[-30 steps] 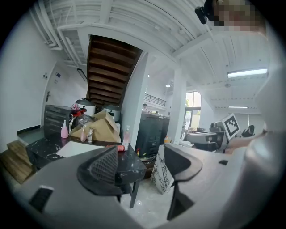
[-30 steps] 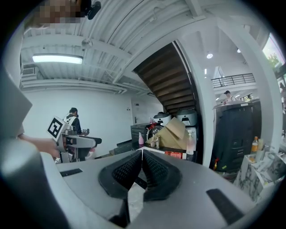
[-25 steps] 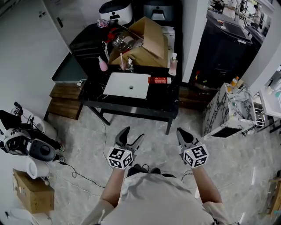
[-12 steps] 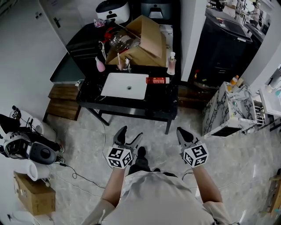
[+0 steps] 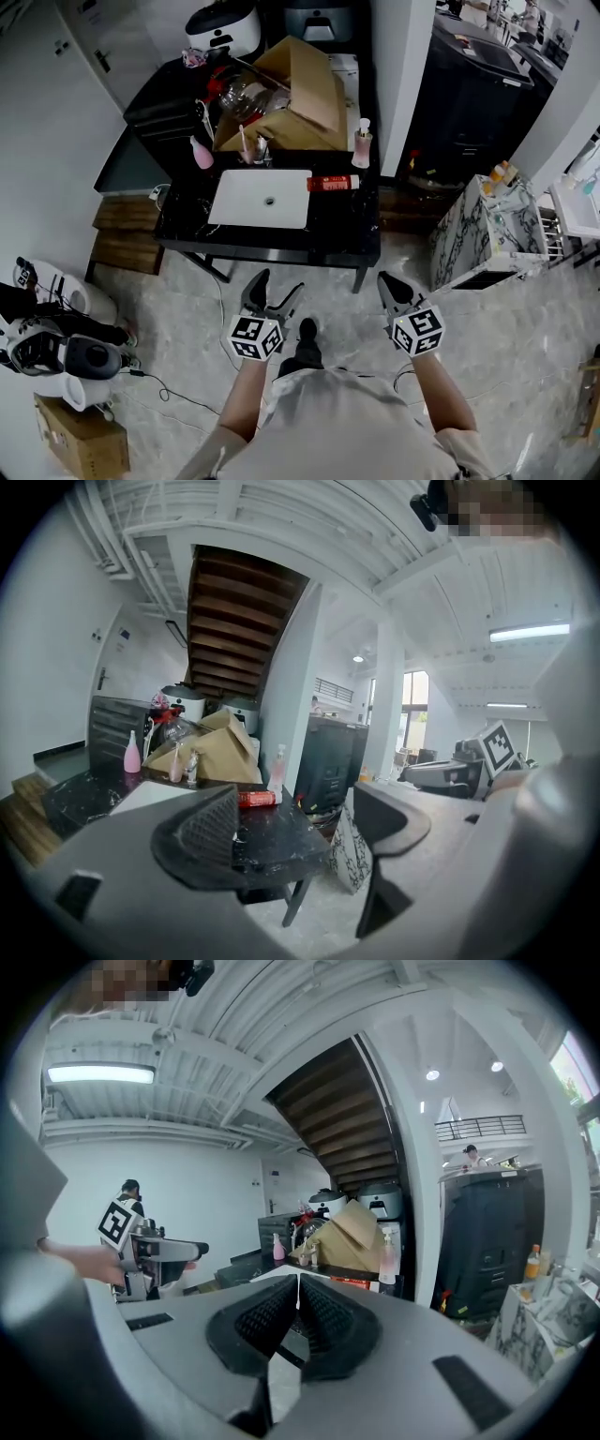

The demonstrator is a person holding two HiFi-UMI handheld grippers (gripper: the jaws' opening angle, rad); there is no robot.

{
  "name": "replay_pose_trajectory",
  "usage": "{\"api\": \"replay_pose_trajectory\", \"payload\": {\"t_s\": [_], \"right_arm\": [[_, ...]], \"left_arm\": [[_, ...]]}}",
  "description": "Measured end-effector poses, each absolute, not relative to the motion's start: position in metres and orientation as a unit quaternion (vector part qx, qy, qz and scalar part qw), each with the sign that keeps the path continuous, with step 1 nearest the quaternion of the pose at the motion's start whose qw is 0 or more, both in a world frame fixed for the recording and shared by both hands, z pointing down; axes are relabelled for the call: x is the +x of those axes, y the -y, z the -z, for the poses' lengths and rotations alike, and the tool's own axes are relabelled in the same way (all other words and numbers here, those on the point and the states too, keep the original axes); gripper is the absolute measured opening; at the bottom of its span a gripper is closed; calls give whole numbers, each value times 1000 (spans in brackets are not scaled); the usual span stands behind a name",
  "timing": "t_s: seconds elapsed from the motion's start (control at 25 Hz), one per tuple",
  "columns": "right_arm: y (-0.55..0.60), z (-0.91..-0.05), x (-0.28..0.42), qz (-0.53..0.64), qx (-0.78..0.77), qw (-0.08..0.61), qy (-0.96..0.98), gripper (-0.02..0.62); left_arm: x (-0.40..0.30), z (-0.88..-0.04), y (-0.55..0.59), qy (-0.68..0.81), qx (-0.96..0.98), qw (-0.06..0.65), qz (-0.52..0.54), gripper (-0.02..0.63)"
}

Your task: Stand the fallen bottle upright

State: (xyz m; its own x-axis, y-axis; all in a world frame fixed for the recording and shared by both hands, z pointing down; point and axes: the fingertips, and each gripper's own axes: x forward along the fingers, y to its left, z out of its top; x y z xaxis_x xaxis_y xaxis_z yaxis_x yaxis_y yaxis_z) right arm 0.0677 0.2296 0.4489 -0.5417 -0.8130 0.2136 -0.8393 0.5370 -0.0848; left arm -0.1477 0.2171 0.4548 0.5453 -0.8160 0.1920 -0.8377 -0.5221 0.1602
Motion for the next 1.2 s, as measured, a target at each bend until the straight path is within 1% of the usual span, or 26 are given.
{"api": "replay_pose_trajectory", "payload": {"t_s": [0.64,1.2], "right_arm": [[-103,-443,36,-106,524,96,839,32],[-45,-445,7,-112,568,104,809,31]], "left_arm": [[-171,-455,-63,407,901,130,-71,376],[-194,-465,17,356,921,137,-78,376]]}}
